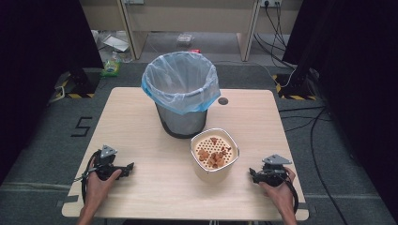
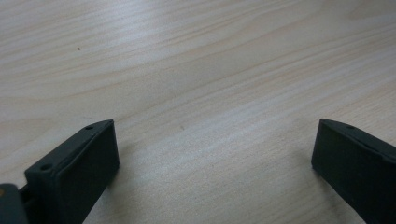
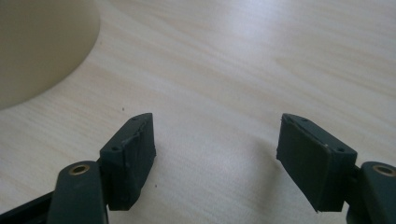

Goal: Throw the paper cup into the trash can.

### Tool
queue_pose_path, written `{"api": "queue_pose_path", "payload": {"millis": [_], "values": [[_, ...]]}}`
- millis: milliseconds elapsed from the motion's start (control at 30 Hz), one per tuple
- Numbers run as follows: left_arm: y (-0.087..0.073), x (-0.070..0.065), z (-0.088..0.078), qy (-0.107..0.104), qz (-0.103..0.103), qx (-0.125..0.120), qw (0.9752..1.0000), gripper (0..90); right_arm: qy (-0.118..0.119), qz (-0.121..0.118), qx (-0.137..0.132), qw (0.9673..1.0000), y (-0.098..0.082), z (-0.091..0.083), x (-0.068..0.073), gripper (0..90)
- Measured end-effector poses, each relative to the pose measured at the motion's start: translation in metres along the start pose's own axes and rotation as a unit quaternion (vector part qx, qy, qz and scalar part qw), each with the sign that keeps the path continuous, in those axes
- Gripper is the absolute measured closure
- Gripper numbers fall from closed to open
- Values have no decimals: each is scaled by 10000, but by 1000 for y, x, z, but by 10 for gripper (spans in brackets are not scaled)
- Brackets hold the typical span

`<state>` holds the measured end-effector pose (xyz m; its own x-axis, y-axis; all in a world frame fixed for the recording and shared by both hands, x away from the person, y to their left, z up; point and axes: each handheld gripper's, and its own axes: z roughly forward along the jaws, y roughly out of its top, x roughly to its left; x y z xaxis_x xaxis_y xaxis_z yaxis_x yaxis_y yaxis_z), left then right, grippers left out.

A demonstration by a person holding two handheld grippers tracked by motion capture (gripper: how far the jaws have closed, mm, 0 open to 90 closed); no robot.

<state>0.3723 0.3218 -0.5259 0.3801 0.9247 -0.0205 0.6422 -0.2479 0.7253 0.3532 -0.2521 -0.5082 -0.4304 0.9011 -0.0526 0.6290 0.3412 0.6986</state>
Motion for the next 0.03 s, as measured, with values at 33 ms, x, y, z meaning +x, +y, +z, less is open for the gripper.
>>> {"api": "queue_pose_path", "payload": {"millis": [33], "values": [[0, 0, 0, -1, 0, -1, 10000, 0, 41, 106, -41, 9999, -2, 1, -1, 263]]}}
